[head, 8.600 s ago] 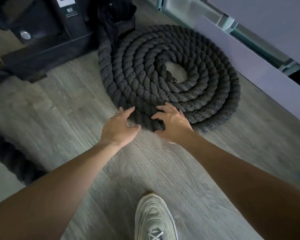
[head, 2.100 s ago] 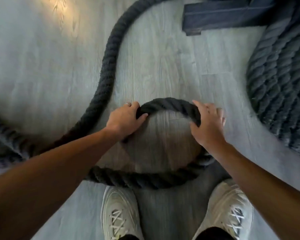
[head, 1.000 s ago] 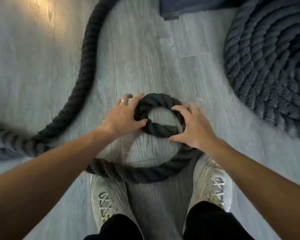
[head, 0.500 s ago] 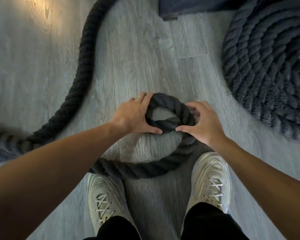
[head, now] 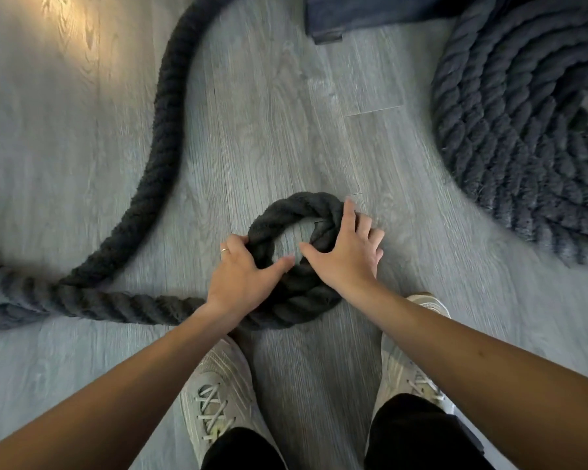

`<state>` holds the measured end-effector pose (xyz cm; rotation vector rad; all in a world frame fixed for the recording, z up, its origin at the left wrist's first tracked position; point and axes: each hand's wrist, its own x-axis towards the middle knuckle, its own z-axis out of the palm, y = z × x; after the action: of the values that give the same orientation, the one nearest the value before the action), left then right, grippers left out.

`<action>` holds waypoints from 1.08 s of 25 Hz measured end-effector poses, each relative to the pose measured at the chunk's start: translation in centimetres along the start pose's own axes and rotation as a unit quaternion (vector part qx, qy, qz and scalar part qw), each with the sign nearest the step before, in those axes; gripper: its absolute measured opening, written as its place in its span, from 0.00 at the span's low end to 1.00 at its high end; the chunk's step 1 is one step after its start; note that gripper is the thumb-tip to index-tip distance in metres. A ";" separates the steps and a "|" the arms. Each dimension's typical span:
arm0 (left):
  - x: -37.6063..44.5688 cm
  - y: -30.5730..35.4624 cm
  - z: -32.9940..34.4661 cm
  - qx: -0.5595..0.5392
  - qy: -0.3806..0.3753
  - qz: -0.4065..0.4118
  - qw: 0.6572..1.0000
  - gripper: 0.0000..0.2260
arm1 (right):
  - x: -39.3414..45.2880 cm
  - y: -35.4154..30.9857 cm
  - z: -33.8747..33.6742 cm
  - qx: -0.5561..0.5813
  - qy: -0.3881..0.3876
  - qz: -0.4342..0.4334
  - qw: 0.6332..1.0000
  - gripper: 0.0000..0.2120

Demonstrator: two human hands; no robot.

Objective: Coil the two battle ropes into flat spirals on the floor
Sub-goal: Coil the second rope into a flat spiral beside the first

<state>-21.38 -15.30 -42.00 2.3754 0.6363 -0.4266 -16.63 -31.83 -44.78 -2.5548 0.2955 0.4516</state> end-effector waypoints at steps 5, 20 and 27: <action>4.8 0.6 -3.3 0.069 -0.020 0.052 0.996 0.27 | 1.2 -0.1 -0.5 -0.013 -0.019 -0.053 0.998 0.50; 7.2 -1.2 -2.2 -0.025 -0.089 0.113 0.989 0.37 | 10.4 -4.8 -8.0 -0.352 -0.255 -0.508 0.744 0.49; 7.1 1.5 -0.7 -0.002 -0.066 0.133 0.989 0.25 | 4.6 2.5 -5.7 -0.103 -0.021 -0.175 0.979 0.60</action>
<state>-14.61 -13.55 -43.92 2.3631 0.2554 -0.4580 -11.68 -37.52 -43.01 -2.7152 -0.2268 0.4185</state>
